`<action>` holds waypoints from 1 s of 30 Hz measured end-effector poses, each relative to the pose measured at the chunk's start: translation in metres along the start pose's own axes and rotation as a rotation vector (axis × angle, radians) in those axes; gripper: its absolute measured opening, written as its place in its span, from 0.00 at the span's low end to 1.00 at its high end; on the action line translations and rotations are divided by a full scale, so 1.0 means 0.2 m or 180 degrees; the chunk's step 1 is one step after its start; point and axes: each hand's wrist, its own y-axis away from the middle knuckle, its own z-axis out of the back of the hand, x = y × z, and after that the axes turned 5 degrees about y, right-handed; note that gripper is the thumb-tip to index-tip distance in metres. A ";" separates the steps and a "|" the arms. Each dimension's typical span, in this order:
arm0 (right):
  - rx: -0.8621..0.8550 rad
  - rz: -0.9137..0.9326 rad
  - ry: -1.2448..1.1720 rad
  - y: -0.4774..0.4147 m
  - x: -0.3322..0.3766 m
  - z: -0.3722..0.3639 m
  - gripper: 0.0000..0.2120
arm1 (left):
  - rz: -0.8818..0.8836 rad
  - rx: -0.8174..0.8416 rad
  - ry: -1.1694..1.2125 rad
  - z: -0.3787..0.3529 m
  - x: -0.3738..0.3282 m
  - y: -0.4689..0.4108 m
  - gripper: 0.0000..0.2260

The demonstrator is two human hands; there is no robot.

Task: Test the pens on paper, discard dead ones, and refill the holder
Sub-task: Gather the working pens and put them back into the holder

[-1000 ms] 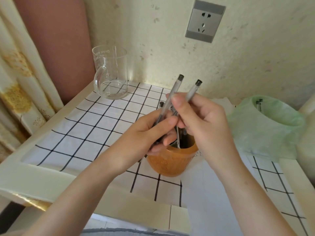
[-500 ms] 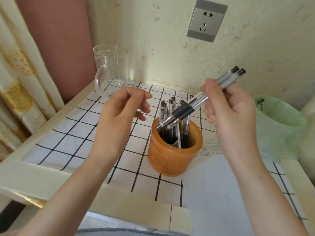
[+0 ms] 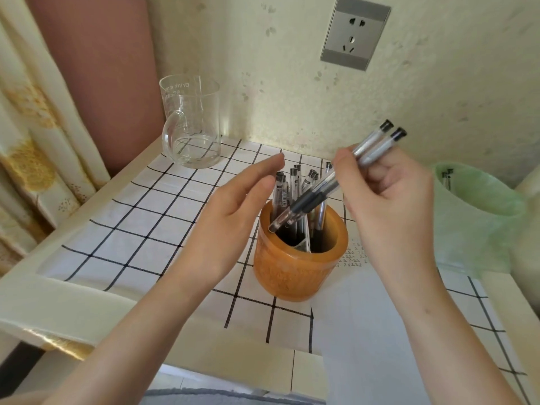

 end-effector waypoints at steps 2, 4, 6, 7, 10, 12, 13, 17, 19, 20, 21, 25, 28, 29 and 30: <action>-0.0035 0.0057 0.0071 0.01 0.00 -0.01 0.10 | 0.0005 0.0043 0.0000 0.00 0.00 0.00 0.16; -0.0143 0.0119 0.0076 0.00 0.01 0.00 0.09 | 0.0015 0.0069 0.0014 0.00 0.01 0.00 0.16; -0.0143 0.0084 0.0089 -0.01 -0.01 0.01 0.09 | 0.0061 0.0105 0.0000 -0.01 0.02 0.00 0.17; -0.0054 0.0017 0.0101 -0.01 -0.01 0.01 0.09 | 0.0073 0.0130 0.0023 -0.01 0.03 0.00 0.17; 0.0324 -0.0063 0.0429 0.02 -0.02 -0.03 0.09 | 0.0104 0.0187 0.0089 -0.02 0.03 0.01 0.18; 0.0732 -0.0175 0.0650 0.05 -0.03 -0.08 0.07 | 0.0142 0.0200 0.0186 -0.03 0.02 0.01 0.19; 0.0908 -0.0232 0.0714 0.05 -0.03 -0.10 0.06 | 0.0189 0.0168 0.0211 -0.03 0.02 0.00 0.19; 0.1191 -0.0339 0.0903 0.03 -0.03 -0.09 0.11 | 0.0092 0.0069 0.0363 -0.04 -0.01 0.06 0.19; 0.1032 -0.0304 0.0911 0.03 -0.02 -0.07 0.17 | 0.0072 0.0207 0.0506 -0.04 0.00 0.02 0.17; 0.0834 -0.0131 0.0937 0.03 -0.01 -0.06 0.19 | 0.0273 0.0398 0.0618 -0.03 0.04 -0.04 0.16; 0.0661 0.0109 0.0904 0.03 0.00 -0.05 0.21 | 0.0500 0.0440 0.0662 0.01 0.17 -0.02 0.17; 0.0873 0.0950 0.0798 0.02 -0.01 -0.06 0.28 | 0.0500 0.0023 0.0295 0.13 0.51 -0.17 0.20; 0.1229 0.1223 0.1108 0.03 -0.04 -0.10 0.26 | -0.0047 0.0477 -0.0061 -0.03 0.02 0.00 0.18; 0.1245 0.1250 0.1127 0.04 -0.04 -0.11 0.25 | -0.0119 0.0418 -0.0041 -0.07 -0.02 0.04 0.18; 0.1199 0.1270 0.1108 0.04 -0.05 -0.11 0.22 | -0.0331 0.0437 -0.0077 -0.07 -0.02 0.07 0.19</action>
